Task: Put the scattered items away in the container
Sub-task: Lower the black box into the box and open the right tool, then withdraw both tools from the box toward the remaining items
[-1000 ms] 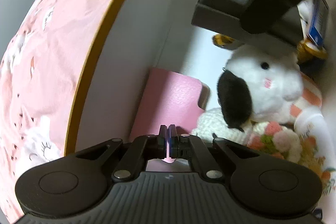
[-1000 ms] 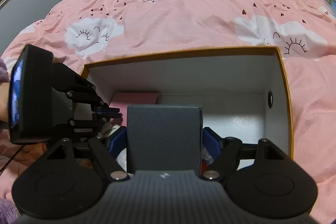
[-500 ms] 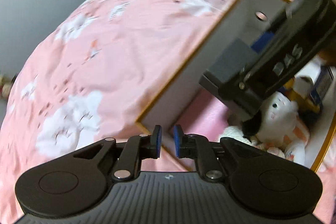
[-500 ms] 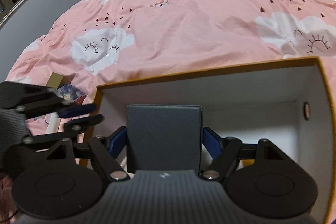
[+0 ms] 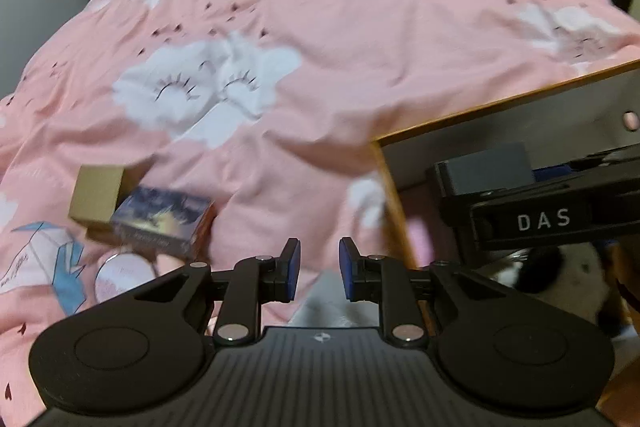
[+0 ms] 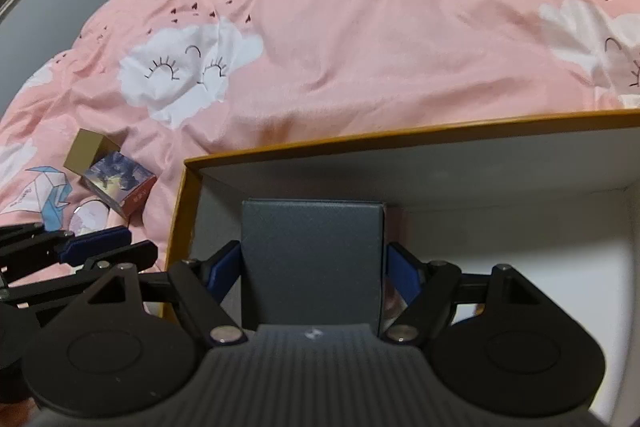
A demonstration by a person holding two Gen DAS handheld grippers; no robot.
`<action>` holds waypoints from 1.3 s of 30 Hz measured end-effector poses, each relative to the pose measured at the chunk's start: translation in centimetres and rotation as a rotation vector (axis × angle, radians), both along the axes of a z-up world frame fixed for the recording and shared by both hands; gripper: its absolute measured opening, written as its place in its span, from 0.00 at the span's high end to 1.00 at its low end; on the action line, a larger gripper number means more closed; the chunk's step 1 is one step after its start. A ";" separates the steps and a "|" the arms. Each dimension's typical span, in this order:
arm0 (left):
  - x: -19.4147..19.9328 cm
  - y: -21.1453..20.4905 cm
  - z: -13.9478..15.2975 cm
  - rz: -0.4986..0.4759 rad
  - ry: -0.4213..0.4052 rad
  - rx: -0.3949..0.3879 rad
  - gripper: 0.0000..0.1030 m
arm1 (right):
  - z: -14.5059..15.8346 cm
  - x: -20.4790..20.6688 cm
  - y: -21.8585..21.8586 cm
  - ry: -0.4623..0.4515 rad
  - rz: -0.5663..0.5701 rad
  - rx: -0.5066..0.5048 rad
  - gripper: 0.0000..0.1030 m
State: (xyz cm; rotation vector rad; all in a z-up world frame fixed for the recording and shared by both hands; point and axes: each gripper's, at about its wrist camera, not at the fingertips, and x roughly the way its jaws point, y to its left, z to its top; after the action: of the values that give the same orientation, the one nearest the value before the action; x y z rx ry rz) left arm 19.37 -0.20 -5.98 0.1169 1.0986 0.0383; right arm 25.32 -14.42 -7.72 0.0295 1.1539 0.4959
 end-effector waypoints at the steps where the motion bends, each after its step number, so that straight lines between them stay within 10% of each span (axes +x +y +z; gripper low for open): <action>1: 0.1 0.2 -0.3 0.012 0.007 0.002 0.76 | -0.3 0.2 0.3 0.010 -0.004 -0.004 0.24; 23: 0.4 1.8 -2.4 0.037 0.062 -0.016 0.76 | -1.8 1.1 -0.3 0.125 -0.052 0.064 0.23; 28: 0.5 1.8 -2.6 0.040 0.069 -0.021 0.76 | -1.8 0.7 -0.9 0.122 -0.056 0.069 0.48; 39: -0.4 2.0 -1.7 0.048 0.030 -0.037 0.75 | 0.3 -0.9 -0.4 -0.017 0.008 0.042 0.45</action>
State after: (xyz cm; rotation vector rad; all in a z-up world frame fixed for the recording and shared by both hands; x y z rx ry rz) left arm 18.97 1.84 -7.65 0.0576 1.1316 0.0593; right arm 24.43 -14.81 -7.38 0.0571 1.1270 0.5269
